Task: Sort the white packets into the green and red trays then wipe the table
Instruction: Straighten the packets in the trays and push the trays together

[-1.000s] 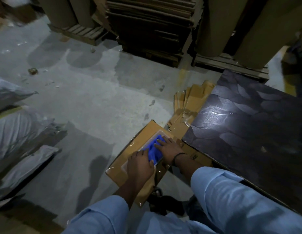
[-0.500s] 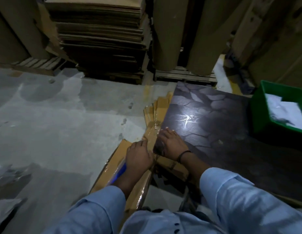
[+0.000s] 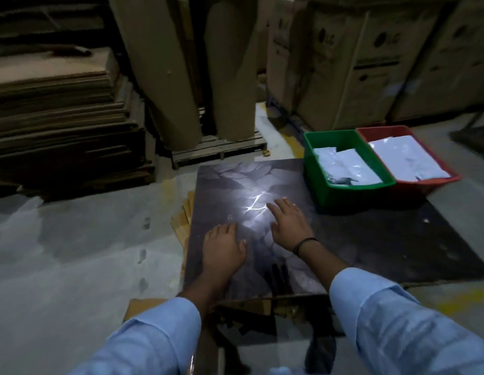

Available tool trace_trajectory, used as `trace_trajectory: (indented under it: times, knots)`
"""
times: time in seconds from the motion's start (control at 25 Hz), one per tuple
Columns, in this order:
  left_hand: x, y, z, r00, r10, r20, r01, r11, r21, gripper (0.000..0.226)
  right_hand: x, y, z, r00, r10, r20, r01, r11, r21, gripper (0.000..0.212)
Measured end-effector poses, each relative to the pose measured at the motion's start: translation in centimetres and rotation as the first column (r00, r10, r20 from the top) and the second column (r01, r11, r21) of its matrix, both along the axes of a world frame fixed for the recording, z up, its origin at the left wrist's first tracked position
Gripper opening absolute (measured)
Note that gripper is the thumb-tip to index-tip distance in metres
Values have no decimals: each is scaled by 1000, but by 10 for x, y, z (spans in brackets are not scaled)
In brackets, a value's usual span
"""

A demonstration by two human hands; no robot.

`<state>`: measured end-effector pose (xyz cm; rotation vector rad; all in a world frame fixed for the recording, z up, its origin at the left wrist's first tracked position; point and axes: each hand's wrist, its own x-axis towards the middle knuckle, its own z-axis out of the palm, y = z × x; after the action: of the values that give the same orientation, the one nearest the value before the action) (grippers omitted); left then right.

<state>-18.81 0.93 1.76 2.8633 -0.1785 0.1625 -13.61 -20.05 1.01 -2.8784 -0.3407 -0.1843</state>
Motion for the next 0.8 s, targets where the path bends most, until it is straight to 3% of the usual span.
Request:
trace_trajectory:
  times: [0.2, 0.4, 0.8]
  knots:
    - [68, -94, 19, 996, -93, 18, 93, 995, -42, 58, 47, -100, 16, 976, -196, 90, 191, 979, 64, 58]
    - [125, -190, 23, 993, -120, -9, 119, 989, -90, 59, 91, -208, 23, 928, -363, 79, 359, 931, 64, 55]
    - [213, -322, 23, 992, -60, -115, 35, 976, -214, 45, 168, -346, 29, 880, -474, -46, 470, 880, -72, 36]
